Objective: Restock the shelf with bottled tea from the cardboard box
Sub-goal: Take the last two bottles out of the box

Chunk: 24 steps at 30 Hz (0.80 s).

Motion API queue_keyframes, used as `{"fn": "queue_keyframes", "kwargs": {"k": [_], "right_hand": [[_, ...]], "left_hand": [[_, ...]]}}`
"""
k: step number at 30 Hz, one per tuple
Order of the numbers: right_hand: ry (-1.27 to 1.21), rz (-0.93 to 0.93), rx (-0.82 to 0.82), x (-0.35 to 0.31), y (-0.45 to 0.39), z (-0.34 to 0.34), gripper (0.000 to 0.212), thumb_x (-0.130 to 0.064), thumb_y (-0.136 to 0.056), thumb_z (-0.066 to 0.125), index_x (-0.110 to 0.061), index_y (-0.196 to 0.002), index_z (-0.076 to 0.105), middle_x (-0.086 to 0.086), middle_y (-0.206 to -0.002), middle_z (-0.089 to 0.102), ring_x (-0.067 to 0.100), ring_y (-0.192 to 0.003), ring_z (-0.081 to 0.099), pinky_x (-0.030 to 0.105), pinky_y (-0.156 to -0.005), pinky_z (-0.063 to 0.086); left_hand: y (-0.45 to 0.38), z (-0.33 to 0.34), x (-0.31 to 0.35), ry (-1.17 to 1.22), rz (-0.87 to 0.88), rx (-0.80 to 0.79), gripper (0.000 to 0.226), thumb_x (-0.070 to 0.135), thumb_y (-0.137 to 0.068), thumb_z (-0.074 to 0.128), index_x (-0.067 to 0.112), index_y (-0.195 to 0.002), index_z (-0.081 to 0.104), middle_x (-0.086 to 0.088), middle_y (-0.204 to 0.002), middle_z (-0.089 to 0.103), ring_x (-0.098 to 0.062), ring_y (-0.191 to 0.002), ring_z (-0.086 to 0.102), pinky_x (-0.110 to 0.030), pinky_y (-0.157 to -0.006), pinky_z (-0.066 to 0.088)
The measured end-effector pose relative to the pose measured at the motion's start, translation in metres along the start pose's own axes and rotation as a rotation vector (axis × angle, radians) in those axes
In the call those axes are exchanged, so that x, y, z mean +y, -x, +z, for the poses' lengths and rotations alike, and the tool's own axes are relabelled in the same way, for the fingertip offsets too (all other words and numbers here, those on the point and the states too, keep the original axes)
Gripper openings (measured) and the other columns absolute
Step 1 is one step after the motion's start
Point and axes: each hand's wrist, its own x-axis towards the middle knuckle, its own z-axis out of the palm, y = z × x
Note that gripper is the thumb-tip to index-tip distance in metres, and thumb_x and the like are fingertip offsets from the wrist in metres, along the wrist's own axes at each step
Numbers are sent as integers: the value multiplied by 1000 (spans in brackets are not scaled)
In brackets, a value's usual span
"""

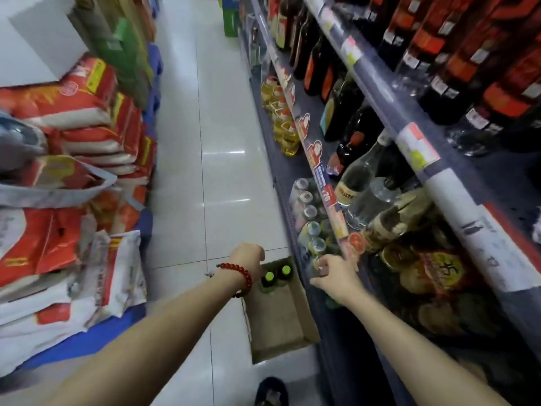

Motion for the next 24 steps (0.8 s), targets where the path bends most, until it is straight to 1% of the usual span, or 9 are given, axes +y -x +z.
{"fn": "queue_keyframes", "kwargs": {"k": [3,5,8,10,12,15,18,22,24], "right_hand": [[-6,25,-44,34,-40,50,48,-23,-81,73,-6,-123,56,13,-112,64,23,-98,60,28,-76,46],[-12,44,-75,56,-67,85,49,-24,-83,73,-7,-125,56,11,-114,64,20,-97,58,25,-77,45],[-49,48,-89,86,-111,141,53,-27,-82,74,-10,-129,54,11,-124,61,23,-114,58,29,-89,49],[-86,23,-65,102,-139,173,56,-26,-83,72,-12,-133,52,10,-131,59,23,-122,56,30,-98,46],[-123,-22,-9,115,-165,199,54,-21,-85,70,-11,-135,51,8,-132,59,21,-125,54,27,-100,42],[-143,-98,89,128,-202,229,40,-16,-87,66,-10,-126,57,9,-123,64,23,-119,57,28,-97,43],[-106,-132,143,135,-236,254,37,-16,-88,64,-11,-124,56,11,-121,64,26,-117,57,31,-97,43],[-124,-134,191,140,-267,275,51,-17,-90,62,-15,-138,45,12,-130,58,30,-123,50,32,-99,40],[-142,-139,222,146,-276,283,48,-16,-89,63,-16,-136,49,12,-127,60,30,-120,52,28,-94,40]], "left_hand": [[-41,56,-22,-53,-7,-56,24,15,-88,53,7,-108,62,-11,-108,65,-30,-104,62,-36,-87,53],[-71,93,-37,-62,11,-68,27,15,-89,51,6,-111,61,-13,-112,65,-31,-105,62,-36,-88,53],[-116,148,-59,-91,32,-48,31,12,-92,44,4,-118,58,-15,-119,62,-30,-111,59,-34,-92,49],[-148,186,-74,-97,43,-41,31,11,-93,43,6,-121,54,-13,-125,58,-28,-116,56,-34,-96,47],[-180,221,-89,-83,47,-28,32,12,-92,46,9,-124,49,-12,-129,55,-28,-120,54,-36,-98,46],[-220,263,-107,10,83,13,49,16,-88,56,14,-134,41,-10,-137,48,-27,-126,48,-39,-105,42],[-245,288,-118,146,136,61,72,25,-83,66,14,-144,30,-7,-146,38,-23,-135,38,-30,-113,29],[-267,304,-126,347,209,172,57,26,-78,72,18,-131,51,-2,-135,53,-17,-128,47,-22,-106,30],[-275,308,-131,466,247,197,46,26,-76,75,20,-119,62,2,-124,63,-13,-119,54,-18,-100,35]]}}
